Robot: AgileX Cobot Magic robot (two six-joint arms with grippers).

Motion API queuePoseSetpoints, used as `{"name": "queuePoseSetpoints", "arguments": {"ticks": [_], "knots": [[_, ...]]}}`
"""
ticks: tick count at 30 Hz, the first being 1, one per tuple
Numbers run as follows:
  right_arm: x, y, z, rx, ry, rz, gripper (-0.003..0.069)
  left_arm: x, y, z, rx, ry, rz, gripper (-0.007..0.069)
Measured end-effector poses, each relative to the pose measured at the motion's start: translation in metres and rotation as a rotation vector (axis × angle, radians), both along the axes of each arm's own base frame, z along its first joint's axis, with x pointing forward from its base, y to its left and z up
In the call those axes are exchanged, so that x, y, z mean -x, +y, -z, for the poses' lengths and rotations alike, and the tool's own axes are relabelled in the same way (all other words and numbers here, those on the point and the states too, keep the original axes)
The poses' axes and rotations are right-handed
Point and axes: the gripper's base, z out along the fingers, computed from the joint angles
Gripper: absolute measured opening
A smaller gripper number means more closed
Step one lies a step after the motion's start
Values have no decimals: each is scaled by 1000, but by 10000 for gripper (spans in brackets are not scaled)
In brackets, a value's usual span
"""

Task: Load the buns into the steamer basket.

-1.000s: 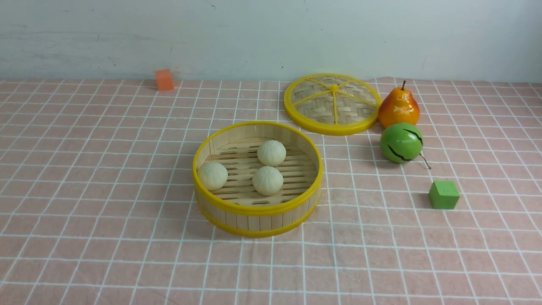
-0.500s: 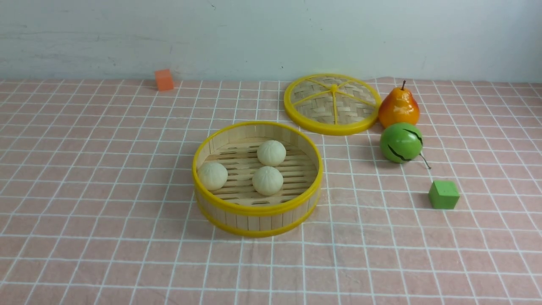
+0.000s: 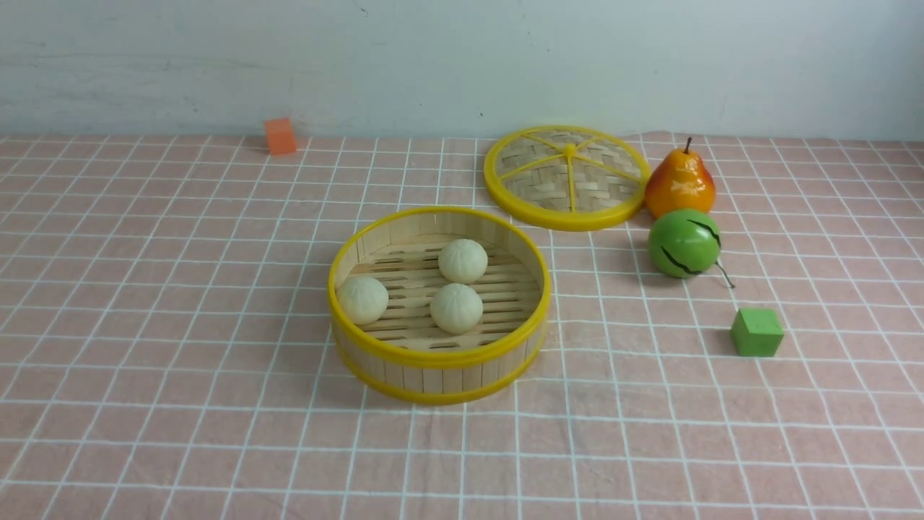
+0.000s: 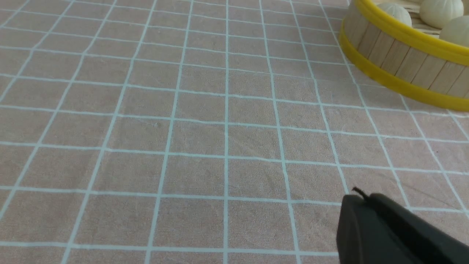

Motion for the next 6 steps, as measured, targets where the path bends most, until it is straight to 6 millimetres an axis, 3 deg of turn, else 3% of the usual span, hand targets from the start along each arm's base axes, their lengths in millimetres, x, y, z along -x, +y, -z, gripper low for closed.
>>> {"name": "queuePoseSetpoints", "arguments": {"ticks": [6], "knots": [[0,0,0,0,0,0,178,0,0,0,0,0,0,7]]}}
